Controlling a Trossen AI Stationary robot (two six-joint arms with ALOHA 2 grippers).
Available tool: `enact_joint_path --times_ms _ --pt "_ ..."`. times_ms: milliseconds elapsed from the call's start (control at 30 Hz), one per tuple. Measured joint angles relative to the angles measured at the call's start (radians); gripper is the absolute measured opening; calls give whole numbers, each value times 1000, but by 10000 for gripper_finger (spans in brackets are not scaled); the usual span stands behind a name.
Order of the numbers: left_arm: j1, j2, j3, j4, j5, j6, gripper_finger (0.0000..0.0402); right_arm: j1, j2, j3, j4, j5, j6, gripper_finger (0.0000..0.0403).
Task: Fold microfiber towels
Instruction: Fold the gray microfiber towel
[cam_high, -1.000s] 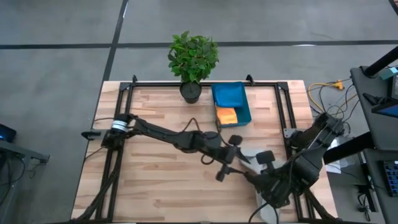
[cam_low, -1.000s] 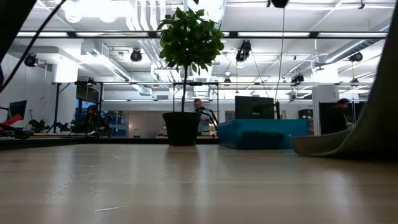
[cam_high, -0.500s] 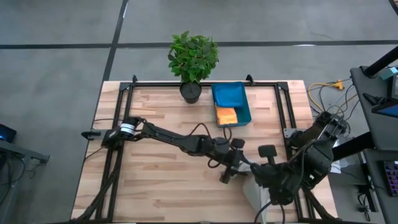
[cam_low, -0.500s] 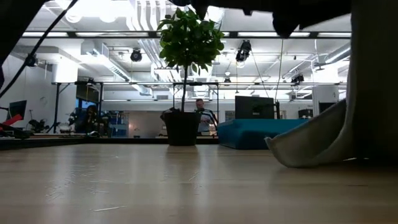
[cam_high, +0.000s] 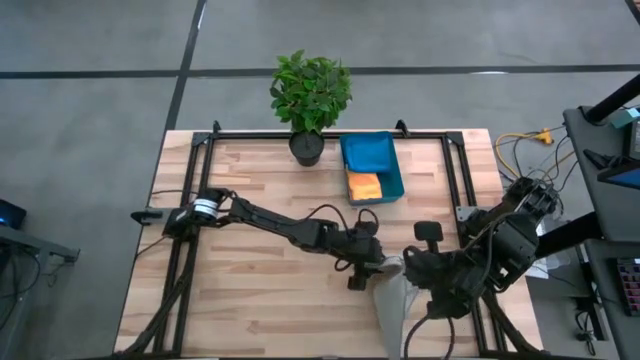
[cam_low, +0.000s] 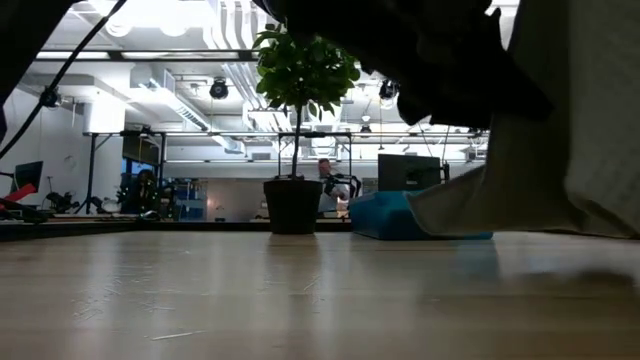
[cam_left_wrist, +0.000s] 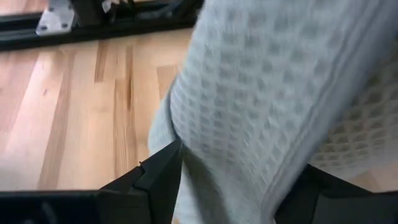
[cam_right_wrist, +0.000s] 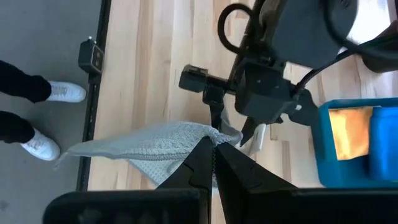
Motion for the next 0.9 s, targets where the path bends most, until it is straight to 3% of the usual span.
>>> enact_joint_path --times_ms 167,633,767,900 --pt "-7 0 -11 -20 2 0 170 -11 0 22 0 1 -18 9" --pt "-7 0 -197 -6 27 -3 11 -10 0 78 0 24 -22 9" --pt "-7 -20 -231 -96 5 -1 1 -10 0 78 -1 23 -21 9" --pt "-17 -125 -231 -264 -63 26 0 -10 0 75 1 28 -18 9"
